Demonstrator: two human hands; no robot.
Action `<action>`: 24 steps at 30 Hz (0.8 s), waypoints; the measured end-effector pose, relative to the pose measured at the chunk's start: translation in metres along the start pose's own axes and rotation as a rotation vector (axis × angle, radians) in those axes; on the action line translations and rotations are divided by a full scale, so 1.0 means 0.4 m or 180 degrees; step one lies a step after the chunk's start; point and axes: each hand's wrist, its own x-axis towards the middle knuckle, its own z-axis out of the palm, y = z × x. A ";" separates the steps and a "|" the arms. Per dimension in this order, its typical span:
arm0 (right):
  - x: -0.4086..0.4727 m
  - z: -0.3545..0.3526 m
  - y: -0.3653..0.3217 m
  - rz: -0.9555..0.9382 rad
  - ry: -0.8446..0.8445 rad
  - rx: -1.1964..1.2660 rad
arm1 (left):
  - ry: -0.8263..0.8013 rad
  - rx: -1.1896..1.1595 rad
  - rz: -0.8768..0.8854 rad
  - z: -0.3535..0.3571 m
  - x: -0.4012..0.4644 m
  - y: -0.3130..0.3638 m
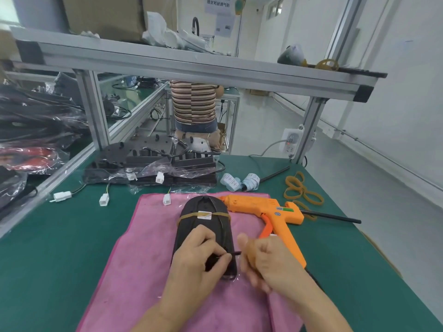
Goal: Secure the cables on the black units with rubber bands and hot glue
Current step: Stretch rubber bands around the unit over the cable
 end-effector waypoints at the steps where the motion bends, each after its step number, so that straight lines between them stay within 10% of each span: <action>1: -0.015 -0.002 0.009 0.0219 -0.0154 -0.0214 | 0.0060 -0.0017 -0.0020 0.005 -0.003 0.000; 12: 0.015 0.078 0.030 -0.0099 0.1138 0.0452 | 0.0062 0.0277 0.0316 -0.005 -0.009 -0.010; 17: 0.053 0.065 0.018 -0.0324 0.1108 -0.0945 | 0.0553 0.0019 -0.1294 -0.055 0.020 -0.051; 24: 0.077 0.057 0.022 -0.0628 0.1308 -0.0950 | -0.0972 0.0866 -0.2514 -0.081 0.041 -0.085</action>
